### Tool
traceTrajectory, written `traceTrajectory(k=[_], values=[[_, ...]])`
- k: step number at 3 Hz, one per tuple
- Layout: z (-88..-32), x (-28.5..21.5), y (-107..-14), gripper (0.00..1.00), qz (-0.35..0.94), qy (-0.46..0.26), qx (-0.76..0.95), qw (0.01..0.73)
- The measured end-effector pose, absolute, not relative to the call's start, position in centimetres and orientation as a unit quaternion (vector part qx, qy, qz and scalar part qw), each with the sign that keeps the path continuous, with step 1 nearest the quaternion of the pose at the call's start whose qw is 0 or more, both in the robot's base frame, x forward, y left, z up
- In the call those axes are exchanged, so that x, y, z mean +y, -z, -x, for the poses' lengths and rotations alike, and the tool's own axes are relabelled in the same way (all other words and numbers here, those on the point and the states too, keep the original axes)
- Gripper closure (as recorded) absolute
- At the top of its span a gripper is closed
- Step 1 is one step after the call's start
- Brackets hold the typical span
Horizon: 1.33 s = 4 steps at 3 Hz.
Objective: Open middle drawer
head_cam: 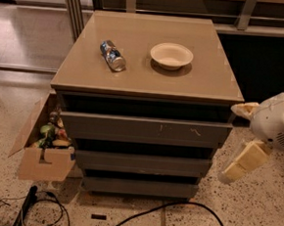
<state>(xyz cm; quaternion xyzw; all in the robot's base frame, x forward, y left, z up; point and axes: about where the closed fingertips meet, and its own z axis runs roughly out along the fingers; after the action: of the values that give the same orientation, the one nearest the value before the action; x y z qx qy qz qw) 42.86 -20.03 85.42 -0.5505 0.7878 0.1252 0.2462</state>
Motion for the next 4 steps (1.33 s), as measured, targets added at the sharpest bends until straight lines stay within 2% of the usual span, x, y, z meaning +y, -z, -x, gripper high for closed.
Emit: traceTrajectory(k=[1,3,4], values=[[-42.3,-18.9,-81.2,0.0,0.54,-0.156,0.789,0.249],[-41.9,-18.4,-80.1,0.0,0.541,-0.166,0.789,0.238],[-41.1,-17.5,-74.4,0.0,0.517,-0.201,0.803,0.219]])
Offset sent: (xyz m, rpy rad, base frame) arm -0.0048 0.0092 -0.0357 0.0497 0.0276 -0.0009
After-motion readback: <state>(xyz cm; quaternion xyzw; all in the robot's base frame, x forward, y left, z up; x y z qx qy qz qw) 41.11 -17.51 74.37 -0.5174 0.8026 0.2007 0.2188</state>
